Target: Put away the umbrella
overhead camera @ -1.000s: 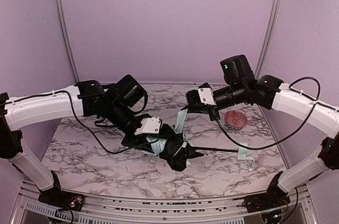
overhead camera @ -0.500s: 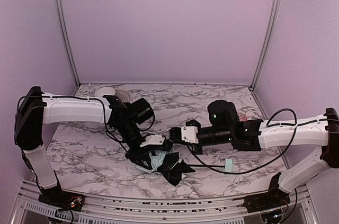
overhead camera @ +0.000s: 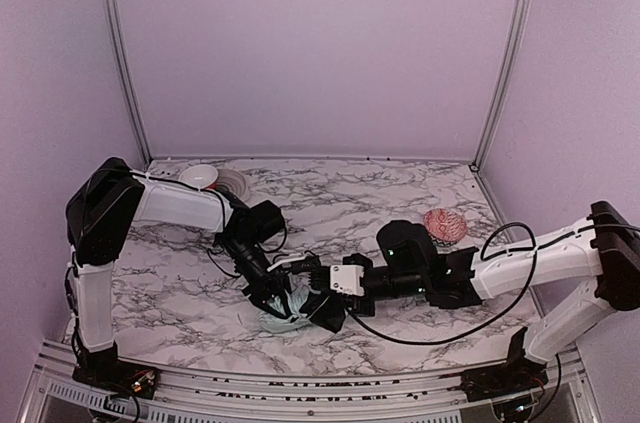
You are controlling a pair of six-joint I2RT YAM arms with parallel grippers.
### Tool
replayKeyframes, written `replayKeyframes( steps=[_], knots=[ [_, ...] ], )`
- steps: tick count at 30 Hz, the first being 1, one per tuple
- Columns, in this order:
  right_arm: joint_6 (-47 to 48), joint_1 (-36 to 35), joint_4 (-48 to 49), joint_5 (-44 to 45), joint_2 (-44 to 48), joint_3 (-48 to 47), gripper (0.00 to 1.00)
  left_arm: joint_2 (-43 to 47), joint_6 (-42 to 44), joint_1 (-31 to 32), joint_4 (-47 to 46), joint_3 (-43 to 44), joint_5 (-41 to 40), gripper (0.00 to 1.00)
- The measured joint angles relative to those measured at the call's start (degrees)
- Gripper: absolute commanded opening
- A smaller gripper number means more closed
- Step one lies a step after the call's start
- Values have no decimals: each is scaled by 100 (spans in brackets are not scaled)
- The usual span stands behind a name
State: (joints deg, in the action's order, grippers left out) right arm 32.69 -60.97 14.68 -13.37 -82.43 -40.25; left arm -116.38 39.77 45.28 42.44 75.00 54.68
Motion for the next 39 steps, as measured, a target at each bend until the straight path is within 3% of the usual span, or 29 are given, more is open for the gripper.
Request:
replayKeyframes(
  steps=[12, 20, 28, 39],
  knots=[
    [223, -214, 76, -234, -1093, -667, 0, -446, -385, 9, 457, 393, 103, 0],
    [702, -208, -743, -608, -1172, -933, 0, -807, -330, -4, 802, 592, 146, 0],
    [697, -33, -800, -787, -1377, -850, 0, -1355, -496, 7, 1368, 1228, 131, 40],
    [750, 238, -422, -1062, -1443, -730, 0, -1213, -772, -444, 734, 1408, 101, 78]
  ],
)
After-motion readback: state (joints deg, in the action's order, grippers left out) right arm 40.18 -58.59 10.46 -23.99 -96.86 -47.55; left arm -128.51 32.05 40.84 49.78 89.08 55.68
